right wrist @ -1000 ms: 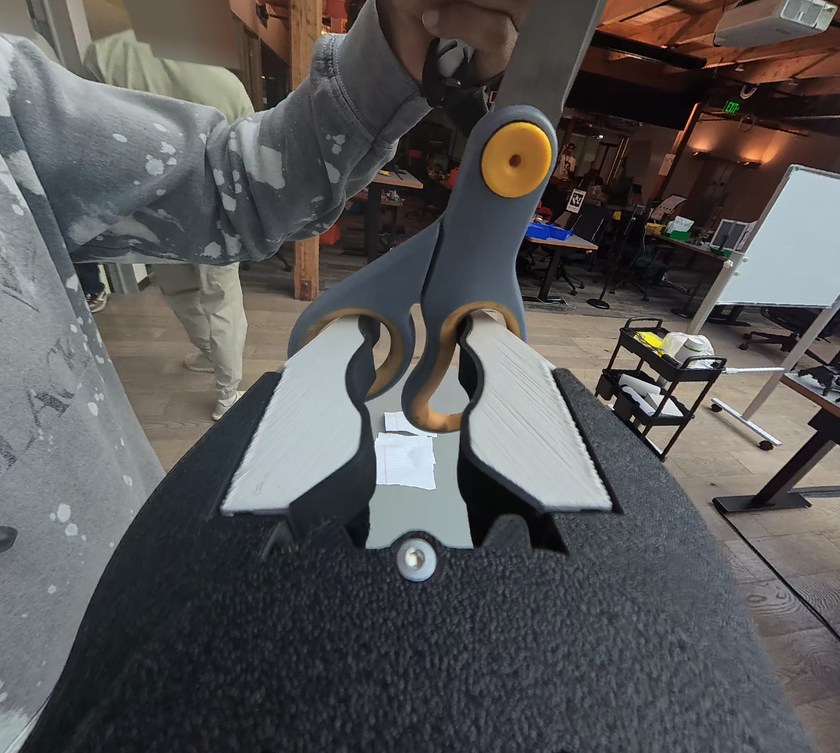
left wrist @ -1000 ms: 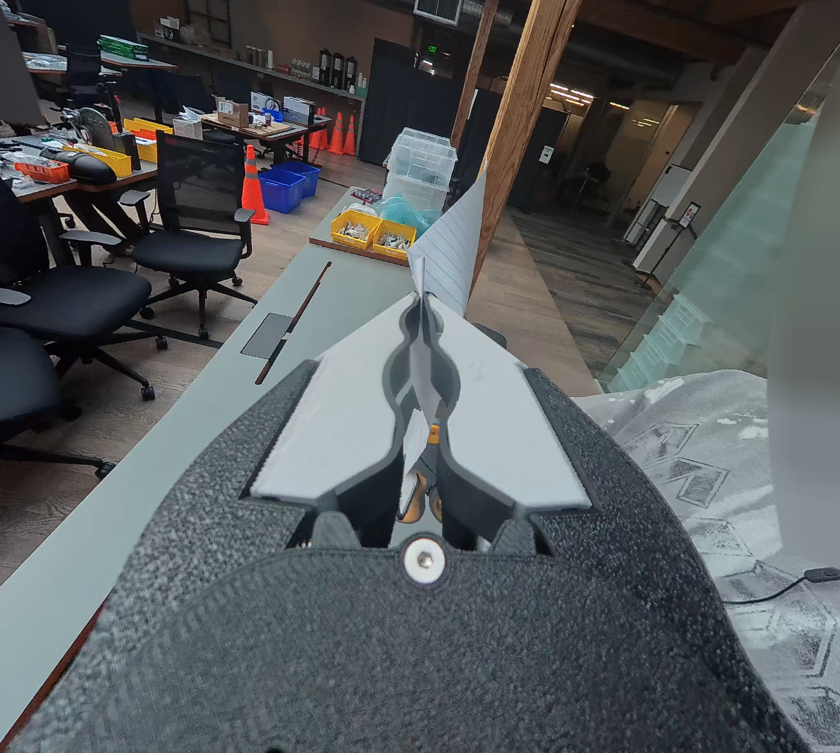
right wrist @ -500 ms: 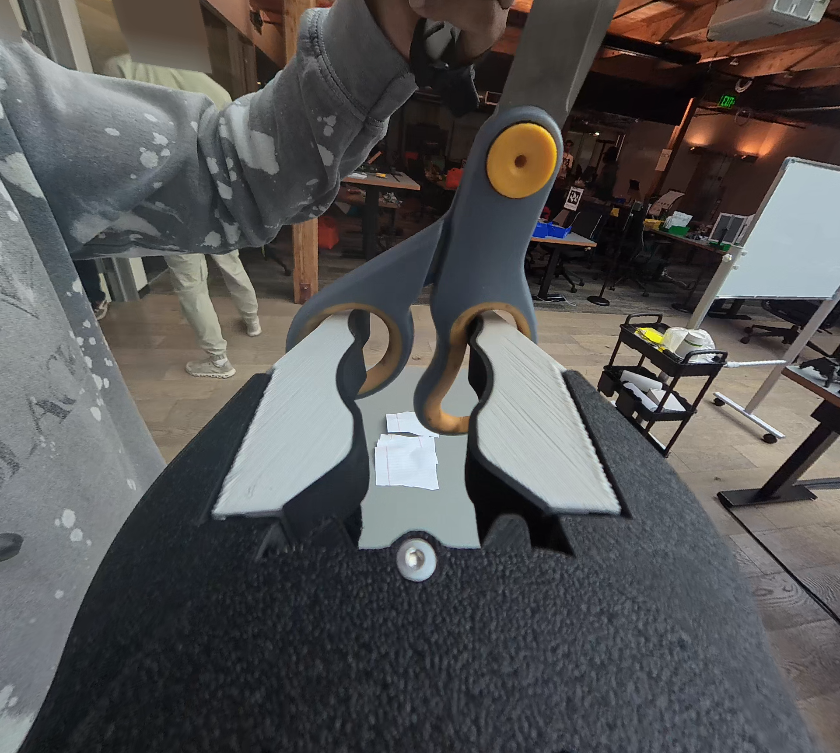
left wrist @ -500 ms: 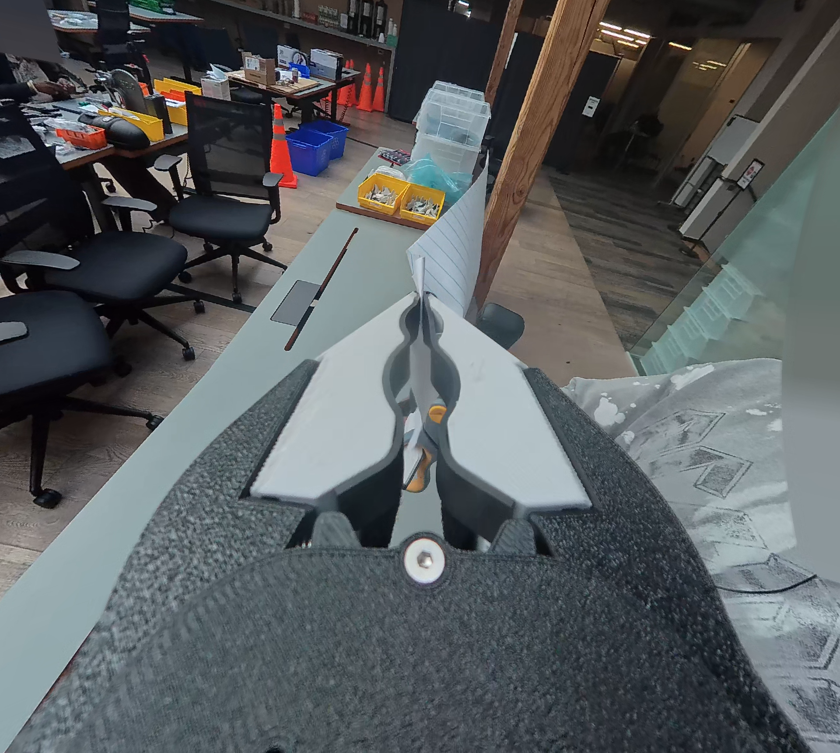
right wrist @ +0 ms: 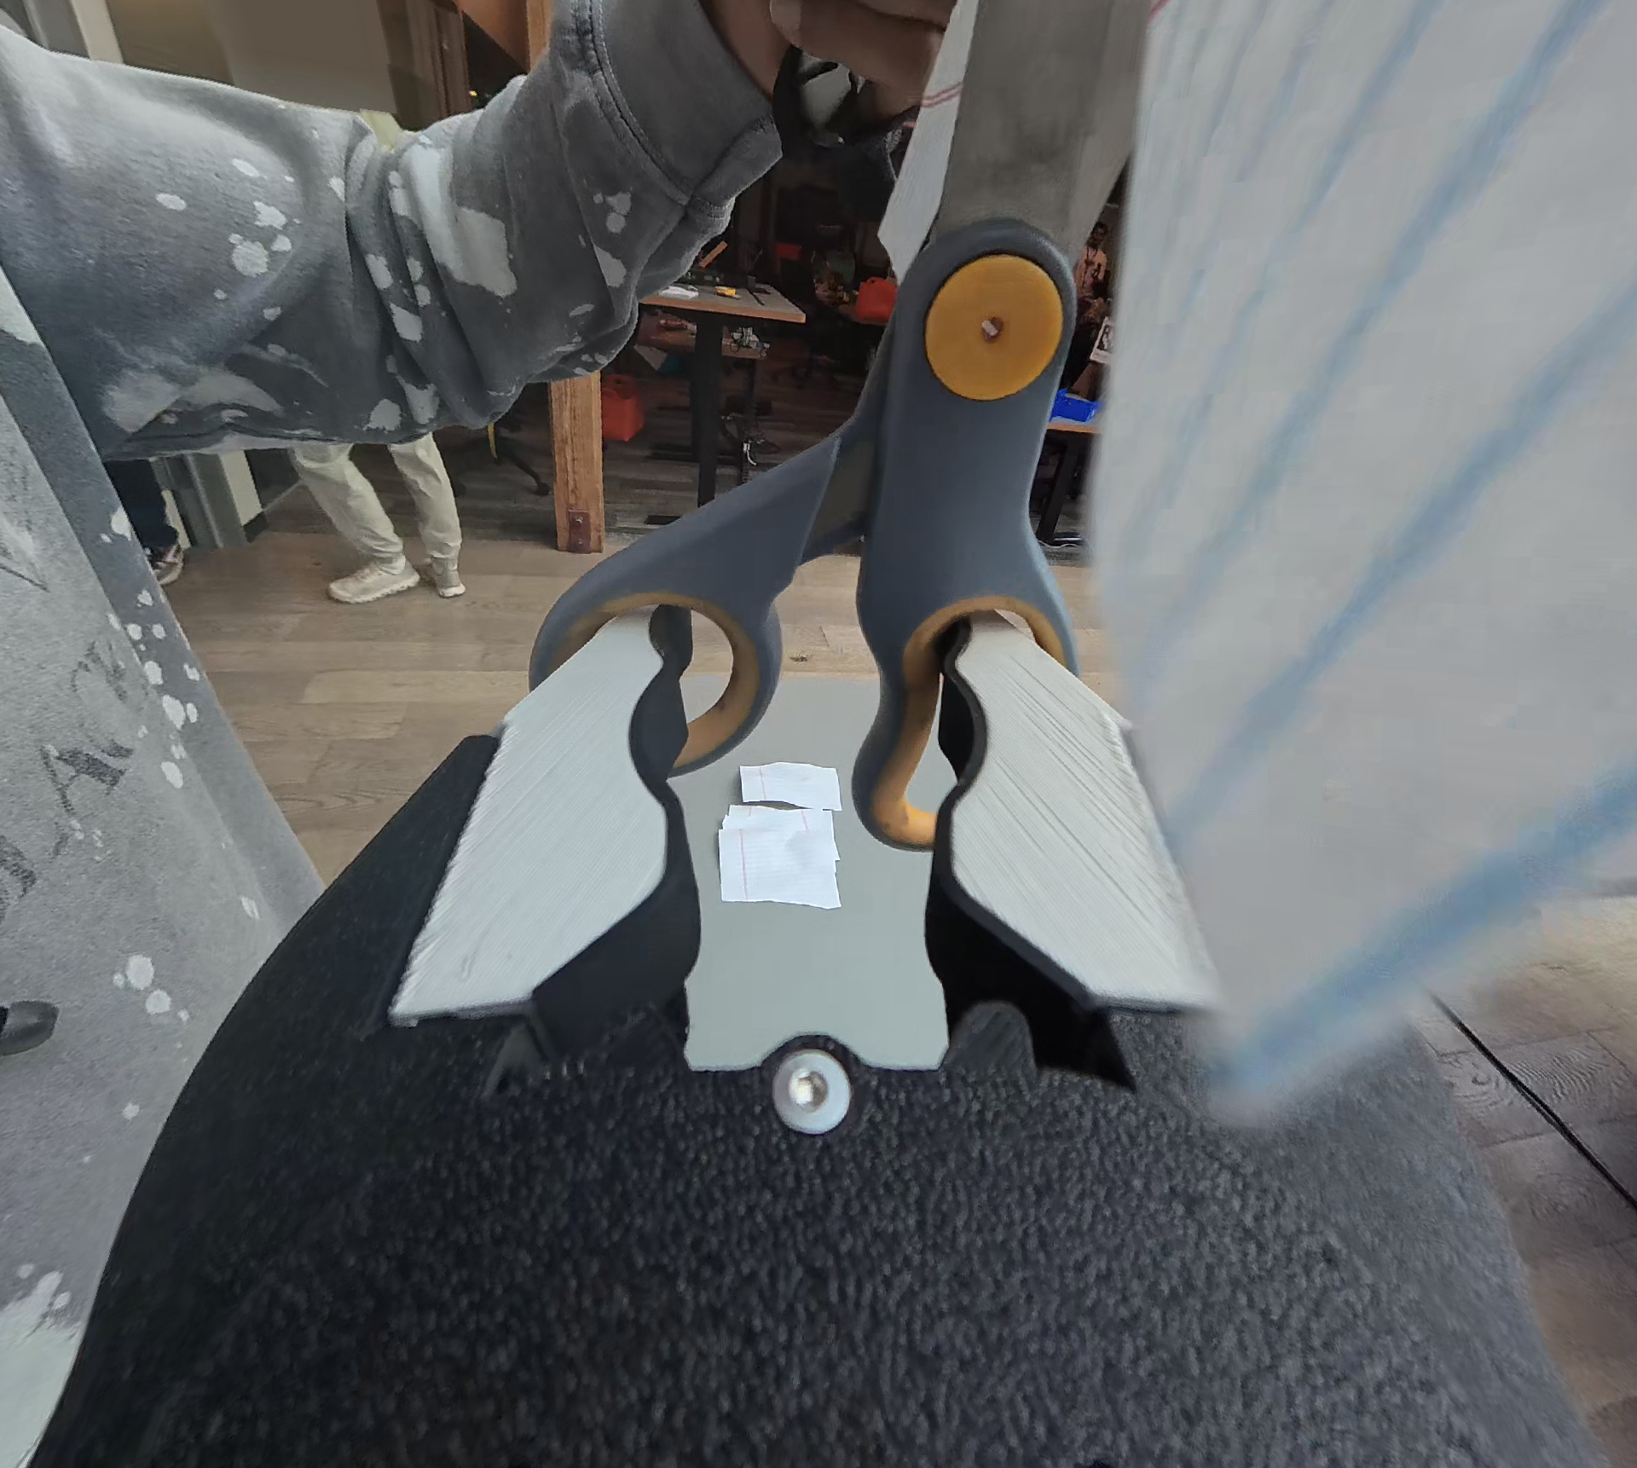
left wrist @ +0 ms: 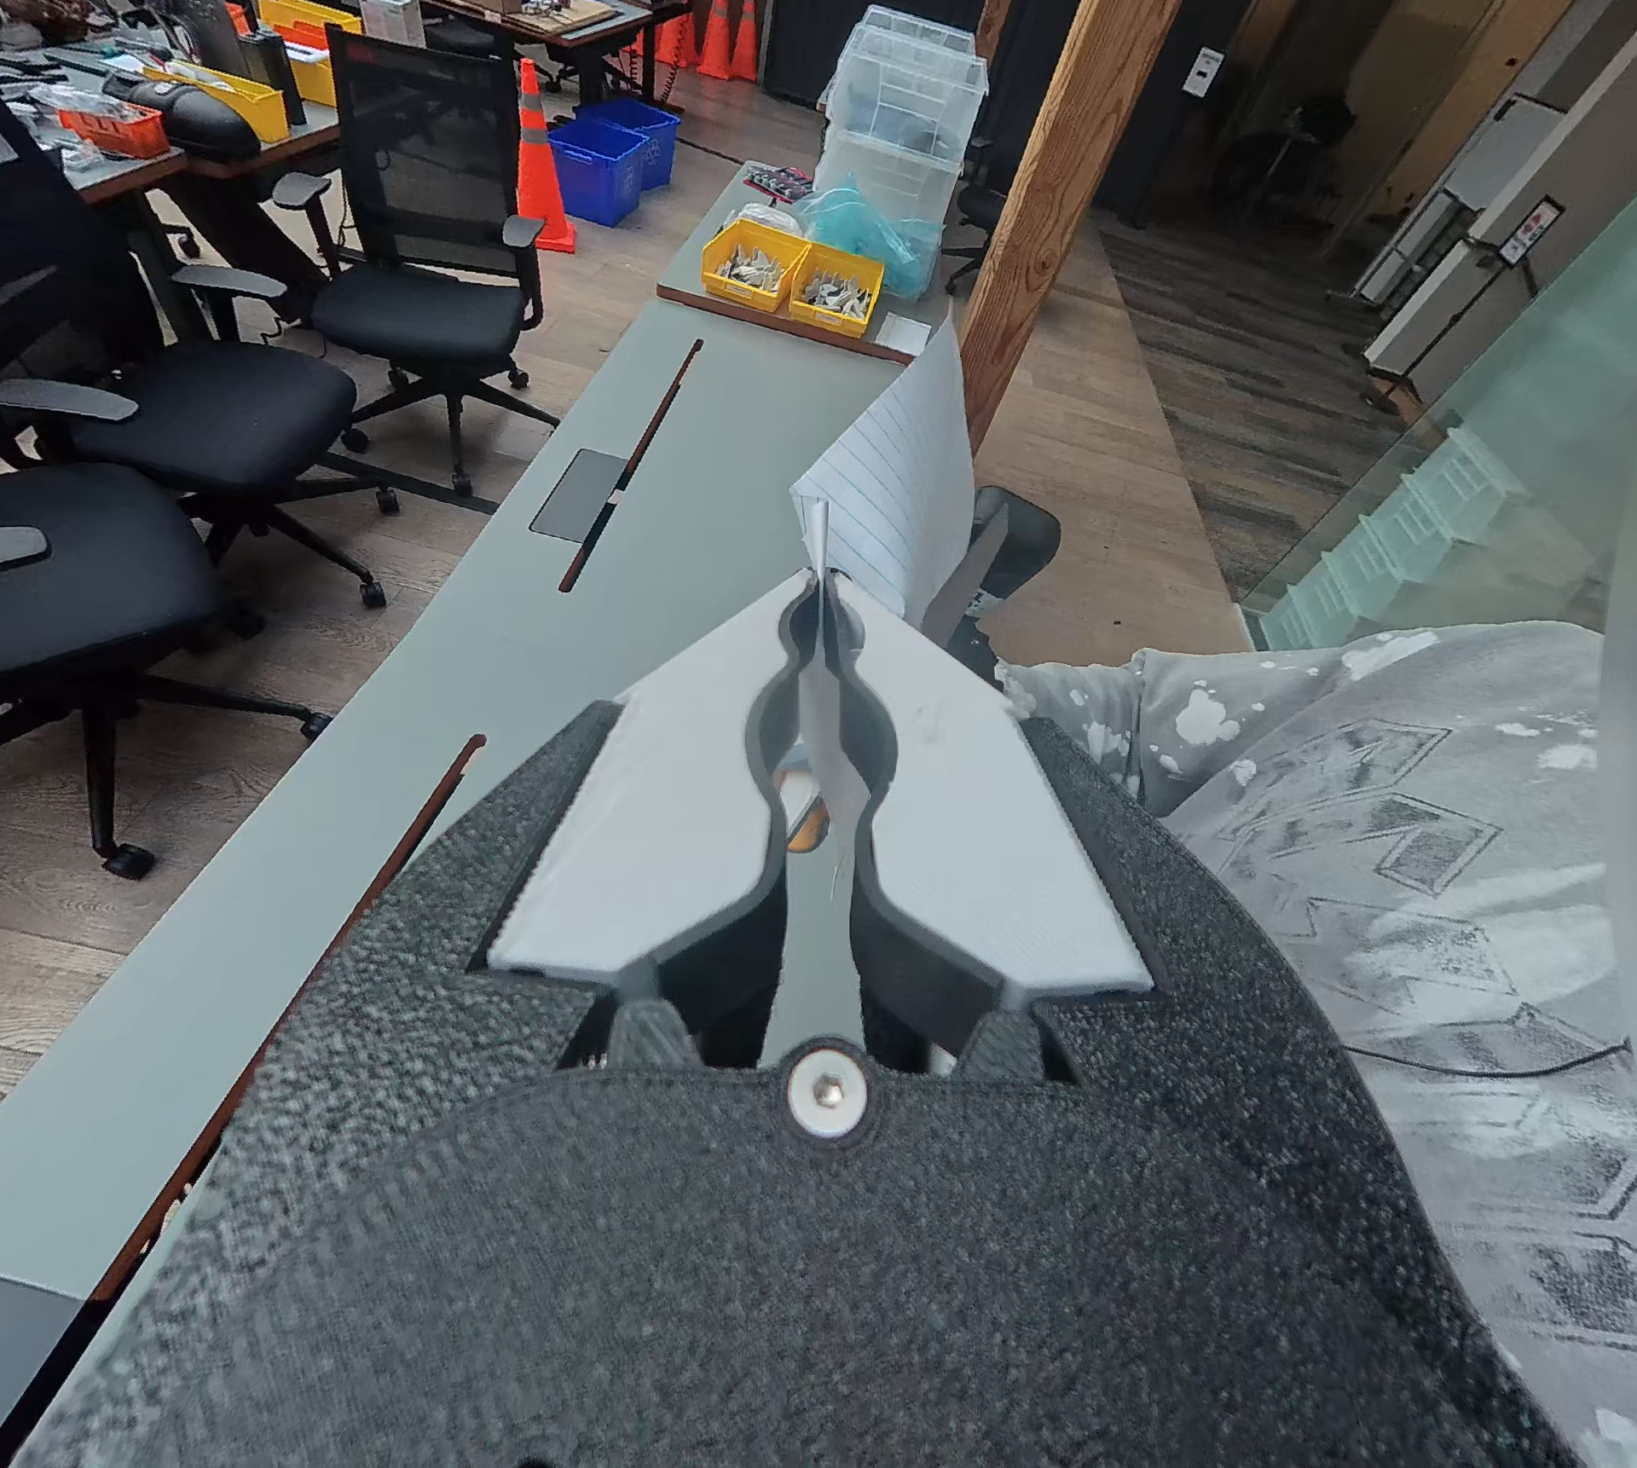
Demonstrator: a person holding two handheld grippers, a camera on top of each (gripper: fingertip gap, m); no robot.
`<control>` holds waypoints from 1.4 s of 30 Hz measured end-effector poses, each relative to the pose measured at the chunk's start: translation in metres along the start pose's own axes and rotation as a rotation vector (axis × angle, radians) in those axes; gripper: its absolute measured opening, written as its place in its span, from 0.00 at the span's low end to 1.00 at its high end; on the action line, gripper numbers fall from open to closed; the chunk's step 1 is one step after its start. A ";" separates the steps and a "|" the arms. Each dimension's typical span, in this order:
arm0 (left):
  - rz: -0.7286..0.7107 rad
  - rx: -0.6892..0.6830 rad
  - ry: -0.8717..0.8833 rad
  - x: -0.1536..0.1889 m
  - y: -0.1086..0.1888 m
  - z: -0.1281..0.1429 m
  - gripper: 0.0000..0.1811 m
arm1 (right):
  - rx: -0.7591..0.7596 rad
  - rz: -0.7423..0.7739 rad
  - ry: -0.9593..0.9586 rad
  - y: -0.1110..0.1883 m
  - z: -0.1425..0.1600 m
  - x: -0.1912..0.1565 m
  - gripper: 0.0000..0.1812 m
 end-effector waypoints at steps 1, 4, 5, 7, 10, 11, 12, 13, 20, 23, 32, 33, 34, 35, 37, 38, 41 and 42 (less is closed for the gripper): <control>-0.005 -0.010 -0.001 0.000 0.000 0.001 0.00 | -0.006 -0.002 0.002 0.000 -0.001 0.000 0.31; -0.009 -0.028 -0.003 0.000 -0.001 0.003 0.00 | -0.006 -0.004 -0.006 0.001 -0.003 0.001 0.34; -0.009 -0.030 -0.002 0.000 -0.001 0.004 0.00 | 0.001 -0.007 -0.013 0.002 -0.003 0.001 0.33; -0.006 -0.031 -0.001 0.000 -0.002 0.007 0.00 | 0.014 -0.003 -0.019 0.002 -0.003 0.001 0.30; -0.004 -0.026 0.001 -0.001 -0.001 0.010 0.00 | 0.025 0.003 -0.030 0.001 -0.001 0.000 0.28; -0.004 -0.025 0.002 -0.001 -0.001 0.011 0.00 | 0.026 0.001 -0.030 0.000 0.000 -0.001 0.28; -0.005 -0.022 0.002 -0.001 0.000 0.011 0.00 | 0.026 -0.001 -0.034 0.000 0.000 -0.001 0.27; -0.007 -0.020 0.001 -0.001 0.001 0.011 0.00 | 0.029 -0.002 -0.040 -0.001 0.001 -0.001 0.26; -0.008 0.012 -0.010 0.001 0.004 0.012 0.00 | 0.053 -0.009 -0.087 -0.002 0.006 -0.003 0.19; -0.005 0.031 -0.016 0.001 0.005 0.013 0.00 | 0.060 -0.004 -0.094 -0.003 0.007 -0.004 0.17; 0.008 0.057 -0.028 0.002 0.009 0.014 0.00 | 0.068 0.002 -0.075 -0.004 0.006 -0.004 0.12; 0.010 0.056 -0.030 0.002 0.009 0.014 0.00 | 0.070 0.000 -0.077 -0.004 0.005 -0.005 0.12; 0.011 0.055 -0.032 0.002 0.009 0.013 0.00 | 0.074 0.004 -0.080 -0.004 0.005 -0.005 0.13; 0.013 0.055 -0.035 0.003 0.009 0.013 0.00 | 0.084 0.010 -0.081 -0.004 0.004 -0.004 0.13; 0.016 0.050 -0.039 0.004 0.008 0.012 0.00 | 0.102 0.005 -0.076 -0.004 0.002 -0.004 0.14; 0.018 0.048 -0.041 0.004 0.007 0.012 0.00 | 0.112 0.005 -0.071 -0.003 0.001 -0.004 0.14; 0.022 0.041 -0.048 0.006 0.006 0.010 0.00 | 0.118 0.001 -0.079 -0.004 -0.001 -0.003 0.18; 0.023 0.039 -0.051 0.006 0.005 0.010 0.00 | 0.122 0.002 -0.081 -0.004 -0.001 -0.003 0.18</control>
Point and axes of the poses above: each gripper's, where its closed fingertips meet, y back along the fingers, z out of its underside, x = y × z across the jaws, the point moved 10 cm from there along y, back along the fingers, and after that the axes turned 15 degrees about z, right-handed, at the moved point
